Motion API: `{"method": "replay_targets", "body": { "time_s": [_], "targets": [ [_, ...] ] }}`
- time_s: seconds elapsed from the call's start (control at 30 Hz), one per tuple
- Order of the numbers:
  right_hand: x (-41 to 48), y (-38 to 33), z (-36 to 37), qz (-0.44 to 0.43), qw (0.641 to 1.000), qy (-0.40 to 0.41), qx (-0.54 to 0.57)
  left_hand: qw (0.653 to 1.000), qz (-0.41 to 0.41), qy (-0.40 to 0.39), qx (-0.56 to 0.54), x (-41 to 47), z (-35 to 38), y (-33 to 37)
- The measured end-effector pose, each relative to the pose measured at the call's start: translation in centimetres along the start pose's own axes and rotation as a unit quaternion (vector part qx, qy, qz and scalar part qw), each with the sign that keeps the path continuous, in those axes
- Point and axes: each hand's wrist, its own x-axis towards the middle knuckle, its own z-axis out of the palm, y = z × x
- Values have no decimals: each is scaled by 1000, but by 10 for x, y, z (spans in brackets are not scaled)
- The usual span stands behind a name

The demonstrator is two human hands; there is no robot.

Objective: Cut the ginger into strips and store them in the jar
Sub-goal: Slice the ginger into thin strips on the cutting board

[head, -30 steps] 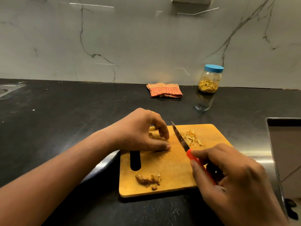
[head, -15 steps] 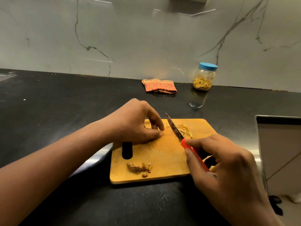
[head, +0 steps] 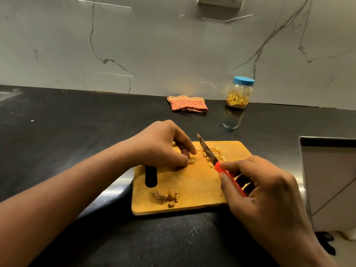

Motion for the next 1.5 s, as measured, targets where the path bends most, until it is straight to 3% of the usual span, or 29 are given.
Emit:
{"method": "replay_targets", "body": {
  "time_s": [0.27, 0.43, 0.53, 1.03, 1.5],
  "targets": [
    [0, 1, 0, 1, 1000, -9, 5, 1000, 5, 11, 25, 2, 2, 2],
    [0, -1, 0, 6, 1000, -19, 1, 993, 9, -114, 39, -6, -18, -3],
    [0, -1, 0, 9, 1000, -25, -3, 994, 20, -92, 63, -4, -15, -5],
    [0, -14, -5, 22, 998, -43, -30, 999, 19, -15, -25, 3, -2, -13],
    [0, -30, -10, 22, 992, -93, -80, 998, 51, -4, -37, 3, 2, -13]
  ]
}}
